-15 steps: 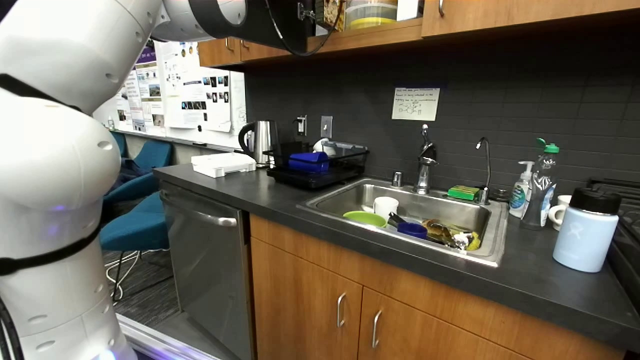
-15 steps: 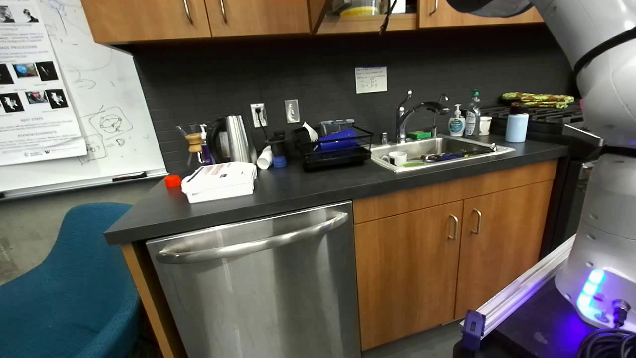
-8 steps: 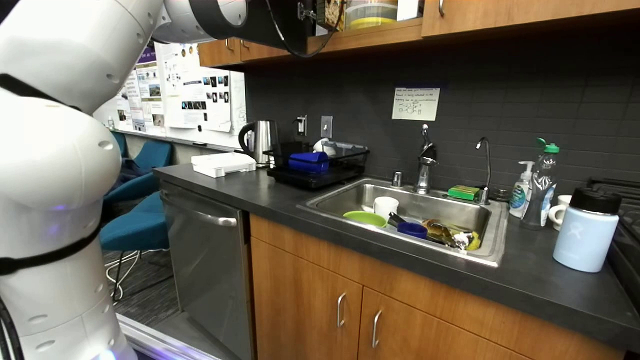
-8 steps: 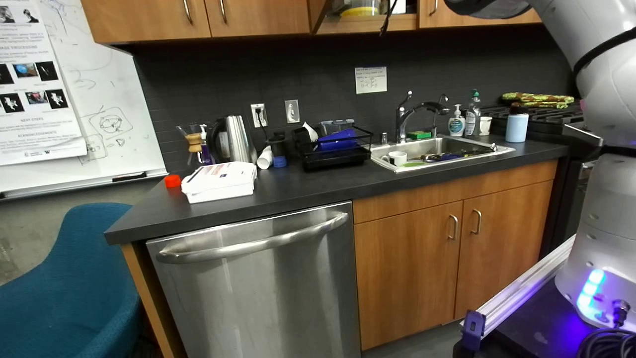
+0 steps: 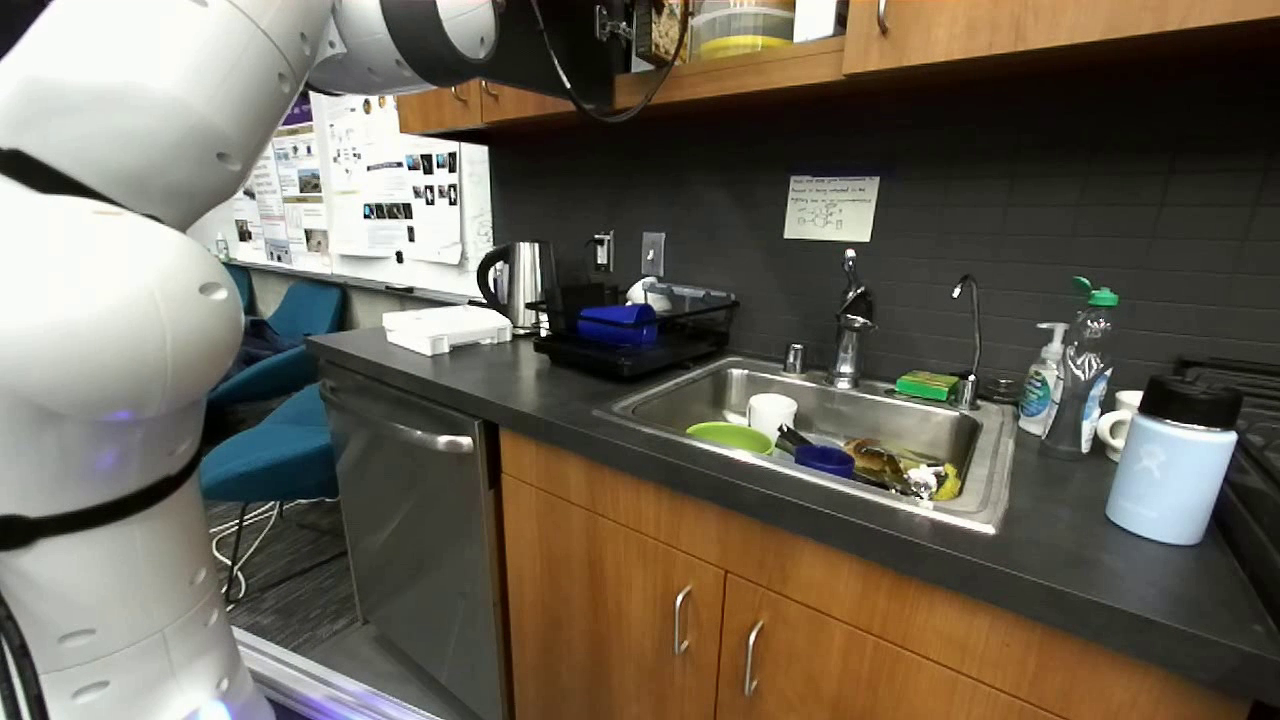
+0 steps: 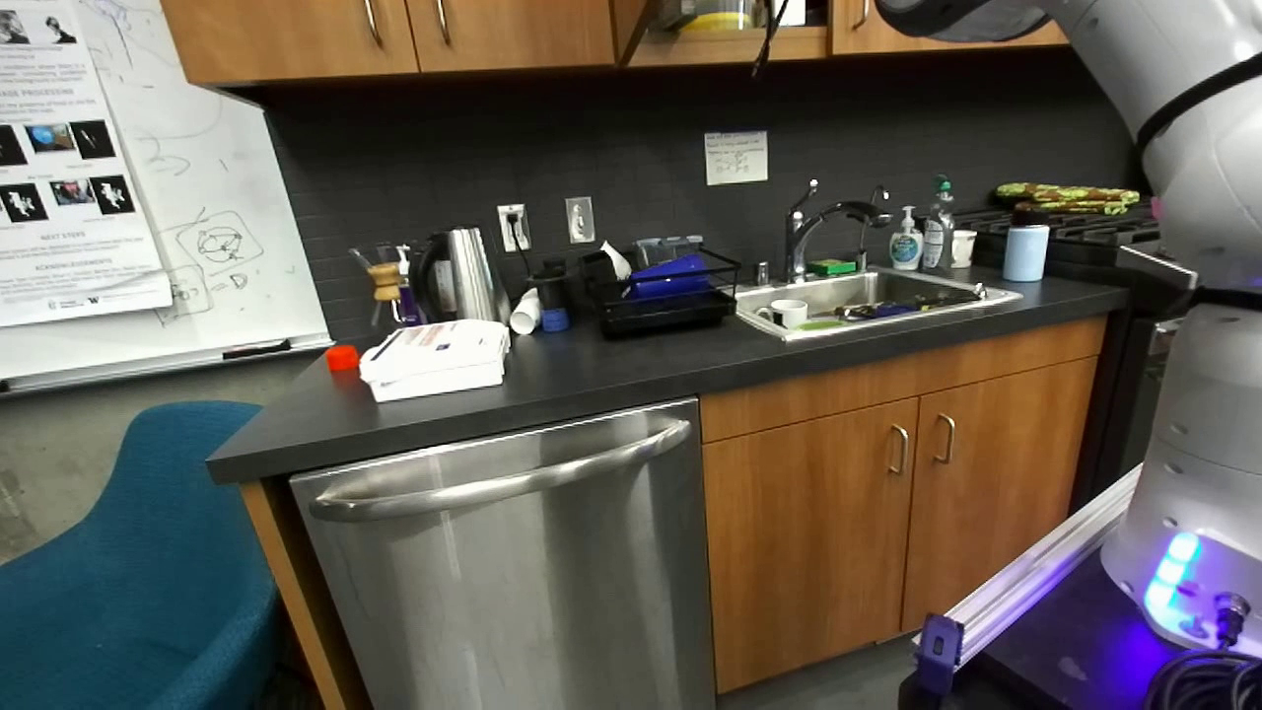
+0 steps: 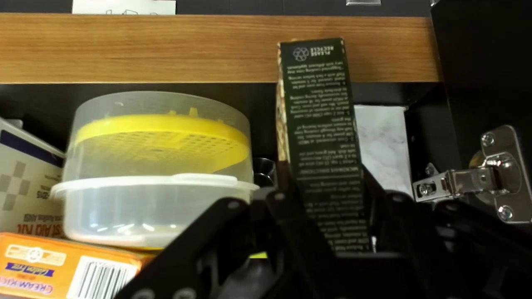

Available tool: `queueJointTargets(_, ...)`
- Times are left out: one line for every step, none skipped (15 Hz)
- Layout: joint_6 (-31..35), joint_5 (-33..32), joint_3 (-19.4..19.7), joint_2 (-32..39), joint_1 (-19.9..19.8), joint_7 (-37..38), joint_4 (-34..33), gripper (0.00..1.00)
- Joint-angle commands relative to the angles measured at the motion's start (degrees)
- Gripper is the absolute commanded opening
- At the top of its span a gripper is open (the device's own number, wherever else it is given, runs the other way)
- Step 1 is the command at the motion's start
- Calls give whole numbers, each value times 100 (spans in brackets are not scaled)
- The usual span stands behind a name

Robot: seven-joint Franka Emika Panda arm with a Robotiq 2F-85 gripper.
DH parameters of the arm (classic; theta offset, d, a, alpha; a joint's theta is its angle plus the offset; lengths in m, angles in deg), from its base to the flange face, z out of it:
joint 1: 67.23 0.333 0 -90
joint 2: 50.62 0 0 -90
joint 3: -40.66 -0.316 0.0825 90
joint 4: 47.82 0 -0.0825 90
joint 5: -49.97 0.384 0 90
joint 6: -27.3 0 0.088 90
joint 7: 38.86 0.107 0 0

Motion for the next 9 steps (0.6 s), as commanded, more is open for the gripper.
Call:
queueJointTargets(-170, 140, 197, 269, 97, -14, -507, 13)
queueJointTargets(159, -25, 41, -149, 49, 69, 267, 13)
queueJointTargets(198, -33, 47, -137, 58, 63, 257, 13)
queueJointTargets(235, -44, 54, -127, 65, 66, 262, 13)
queueJointTargets(-89, 112, 223, 303, 125, -18, -510, 13)
queueJointTargets(252, -54, 76, -120, 81, 73, 260, 13)
queueJointTargets(270, -55, 86, -113, 89, 80, 257, 13)
queueJointTargets(294, -50, 83, -110, 89, 90, 265, 13)
queueJointTargets(306, -58, 90, -108, 97, 102, 270, 13)
